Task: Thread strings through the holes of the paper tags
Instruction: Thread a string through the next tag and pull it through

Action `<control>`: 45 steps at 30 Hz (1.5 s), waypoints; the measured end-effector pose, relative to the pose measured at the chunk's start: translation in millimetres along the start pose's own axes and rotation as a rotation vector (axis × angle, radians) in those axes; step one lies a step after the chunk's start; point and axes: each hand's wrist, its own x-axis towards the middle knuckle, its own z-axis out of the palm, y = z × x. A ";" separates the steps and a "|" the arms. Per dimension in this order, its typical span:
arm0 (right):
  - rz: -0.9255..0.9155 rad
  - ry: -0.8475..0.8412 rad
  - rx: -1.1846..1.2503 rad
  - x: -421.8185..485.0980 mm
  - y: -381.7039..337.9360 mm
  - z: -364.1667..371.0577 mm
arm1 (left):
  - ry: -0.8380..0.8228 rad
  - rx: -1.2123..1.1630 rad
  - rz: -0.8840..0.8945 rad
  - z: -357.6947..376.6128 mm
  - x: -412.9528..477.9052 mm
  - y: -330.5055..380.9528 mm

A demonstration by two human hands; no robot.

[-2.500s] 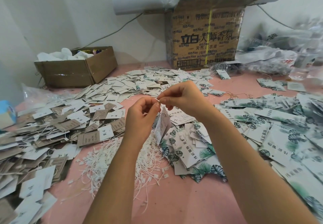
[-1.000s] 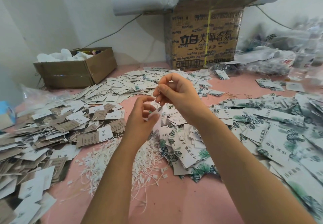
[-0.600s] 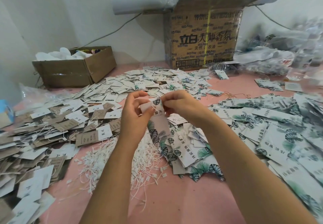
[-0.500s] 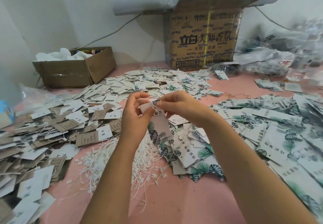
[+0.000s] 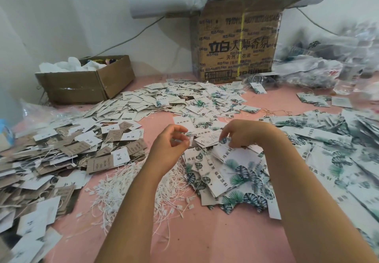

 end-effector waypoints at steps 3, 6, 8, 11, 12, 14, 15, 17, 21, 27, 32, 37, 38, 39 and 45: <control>0.052 0.006 0.009 3.1 1.2 -1.7 | -0.007 0.003 -0.013 -1.1 -0.8 -0.3; 0.096 -0.004 -0.003 4.4 -0.1 0.0 | -0.009 0.015 -0.021 -1.1 -1.3 -1.4; 0.106 -0.010 -0.020 5.7 -1.3 1.8 | -0.012 0.025 -0.020 -1.1 -1.3 -2.0; 0.106 -0.014 -0.040 8.6 -2.0 2.1 | -0.017 0.037 -0.020 -1.3 -0.7 -2.7; 0.102 0.000 -0.048 9.5 -1.7 1.9 | -0.019 0.041 -0.021 -1.2 -0.5 -2.9; 0.099 0.061 -0.067 11.9 0.0 1.0 | -0.020 0.047 -0.021 -0.9 0.0 -3.6; 0.102 0.100 -0.075 13.3 0.5 1.3 | -0.021 0.050 -0.022 -0.7 0.2 -4.1; 0.087 0.203 -0.123 17.5 0.1 4.5 | -0.025 0.060 -0.028 -0.4 0.2 -4.8; -0.024 0.320 -0.231 28.0 -2.2 21.8 | -0.028 0.070 -0.024 -0.3 -0.4 -5.1; -0.032 0.279 -0.246 44.1 0.0 40.2 | -0.021 0.094 -0.018 -0.4 -0.7 -5.5; -0.060 0.339 -0.259 48.8 -1.1 45.6 | -0.024 0.096 -0.025 -0.4 -1.1 -6.1; -0.095 0.399 -0.256 47.6 0.9 43.5 | -0.027 0.099 -0.024 -0.8 -0.6 -6.6; -0.103 0.407 -0.262 47.2 1.1 43.5 | -0.028 0.100 -0.023 -0.7 -0.4 -6.7; -0.111 0.405 -0.262 46.8 1.0 43.5 | -0.030 0.100 -0.023 -0.6 -0.4 -6.7; -0.114 0.348 -0.279 46.5 -4.3 47.7 | -0.031 0.116 -0.021 -2.4 -0.6 -7.5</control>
